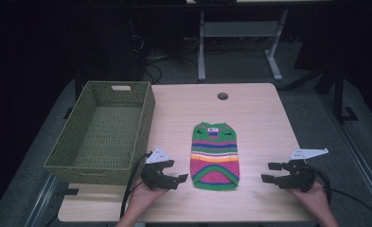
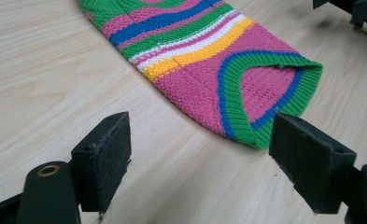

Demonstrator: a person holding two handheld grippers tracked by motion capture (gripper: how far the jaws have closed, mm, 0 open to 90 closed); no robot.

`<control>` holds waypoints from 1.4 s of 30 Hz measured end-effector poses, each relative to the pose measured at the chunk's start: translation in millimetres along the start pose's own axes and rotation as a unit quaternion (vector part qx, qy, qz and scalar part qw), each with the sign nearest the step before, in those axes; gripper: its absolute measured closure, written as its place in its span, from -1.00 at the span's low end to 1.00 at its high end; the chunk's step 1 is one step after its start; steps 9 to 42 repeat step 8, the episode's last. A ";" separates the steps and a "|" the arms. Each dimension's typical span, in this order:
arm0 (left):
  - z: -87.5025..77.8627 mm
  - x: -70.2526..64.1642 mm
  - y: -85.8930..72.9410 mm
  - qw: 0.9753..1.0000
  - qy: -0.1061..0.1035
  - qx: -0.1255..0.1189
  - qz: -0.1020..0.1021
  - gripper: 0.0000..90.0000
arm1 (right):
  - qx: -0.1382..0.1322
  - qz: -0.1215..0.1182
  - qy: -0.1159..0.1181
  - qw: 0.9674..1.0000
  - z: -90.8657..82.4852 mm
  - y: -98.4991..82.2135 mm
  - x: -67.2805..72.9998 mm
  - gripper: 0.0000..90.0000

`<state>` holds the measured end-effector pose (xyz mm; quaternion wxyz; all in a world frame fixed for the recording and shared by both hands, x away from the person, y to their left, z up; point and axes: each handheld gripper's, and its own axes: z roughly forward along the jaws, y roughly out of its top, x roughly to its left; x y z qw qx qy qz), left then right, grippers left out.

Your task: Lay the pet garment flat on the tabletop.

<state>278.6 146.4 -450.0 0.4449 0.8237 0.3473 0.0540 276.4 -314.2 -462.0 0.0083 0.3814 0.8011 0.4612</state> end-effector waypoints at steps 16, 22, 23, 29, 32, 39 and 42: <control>-4.9 -10.3 -9.5 1.000 0.005 -0.004 0.009 -0.53 | -0.014 0.000 -0.001 1.000 -9.2 -12.6 5.7 -0.37; -4.9 -10.3 -9.5 1.000 0.005 -0.004 0.009 -0.53 | -0.014 0.000 -0.001 1.000 -9.2 -12.6 5.7 -0.37; -4.9 -10.3 -9.5 1.000 0.005 -0.004 0.009 -0.53 | -0.014 0.000 -0.001 1.000 -9.2 -12.6 5.7 -0.37; -4.9 -10.3 -9.5 1.000 0.005 -0.004 0.009 -0.53 | -0.014 0.000 -0.001 1.000 -9.2 -12.6 5.7 -0.37; -4.9 -10.3 -9.5 1.000 0.005 -0.004 0.009 -0.53 | -0.014 0.000 -0.001 1.000 -9.2 -12.6 5.7 -0.37; -4.9 -10.3 -9.5 1.000 0.005 -0.004 0.009 -0.53 | -0.014 0.000 -0.001 1.000 -9.2 -12.6 5.7 -0.37; -4.9 -10.3 -9.5 1.000 0.005 -0.004 0.009 -0.53 | -0.014 0.000 -0.001 1.000 -9.2 -12.6 5.7 -0.37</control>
